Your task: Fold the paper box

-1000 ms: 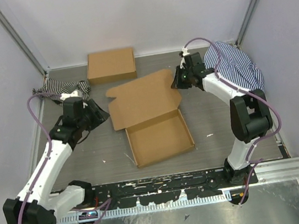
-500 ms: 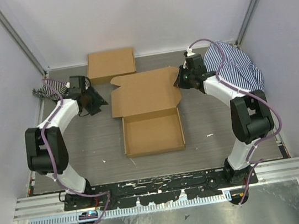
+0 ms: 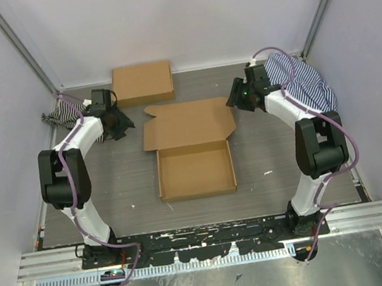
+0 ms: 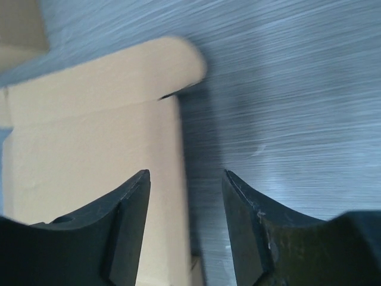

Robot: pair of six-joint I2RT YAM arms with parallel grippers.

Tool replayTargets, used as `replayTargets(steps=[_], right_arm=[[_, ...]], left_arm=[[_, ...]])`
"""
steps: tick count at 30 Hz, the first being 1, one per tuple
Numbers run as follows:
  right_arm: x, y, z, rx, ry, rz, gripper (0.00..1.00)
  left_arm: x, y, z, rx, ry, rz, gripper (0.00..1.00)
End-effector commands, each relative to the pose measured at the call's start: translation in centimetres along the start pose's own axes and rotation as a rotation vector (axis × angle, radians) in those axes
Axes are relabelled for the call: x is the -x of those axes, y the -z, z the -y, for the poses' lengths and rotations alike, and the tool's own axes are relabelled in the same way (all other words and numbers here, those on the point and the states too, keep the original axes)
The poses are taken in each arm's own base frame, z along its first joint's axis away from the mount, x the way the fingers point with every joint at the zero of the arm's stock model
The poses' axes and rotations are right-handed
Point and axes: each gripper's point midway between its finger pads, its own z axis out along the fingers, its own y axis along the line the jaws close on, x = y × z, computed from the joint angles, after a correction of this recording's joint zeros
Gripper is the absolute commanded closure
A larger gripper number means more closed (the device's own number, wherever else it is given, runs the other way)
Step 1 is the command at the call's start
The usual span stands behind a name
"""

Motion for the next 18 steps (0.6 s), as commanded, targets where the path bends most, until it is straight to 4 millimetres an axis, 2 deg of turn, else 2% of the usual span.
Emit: replayTargets(steps=[1, 3, 6, 8, 12, 18], right_arm=[[5.0, 2.8, 4.4, -0.146, -0.112, 0.158, 0.44], [4.8, 2.4, 6.1, -0.196, -0.1, 0.135, 0.47], [3.1, 0.8, 7.4, -0.226, -0.088, 0.061, 0.5], [1.7, -0.5, 7.4, -0.195, -0.092, 0.017, 0.53], [0.1, -1.8, 6.8, -0.137, -0.094, -0.021, 0.58], [-1.4, -2.9, 5.9, -0.098, -0.06, -0.079, 0.59]], left_arm=[[0.0, -1.6, -2.3, 0.095, 0.011, 0.002, 0.47], [-0.9, -2.1, -3.3, 0.136, -0.003, -0.042, 0.47], [-1.7, -2.7, -4.0, 0.156, -0.004, -0.064, 0.48], [-2.4, -3.3, -4.5, 0.167, -0.003, -0.083, 0.49], [-3.5, -4.2, -4.6, 0.167, -0.006, -0.118, 0.51], [-5.3, -5.6, -3.3, 0.141, -0.03, -0.166, 0.52]])
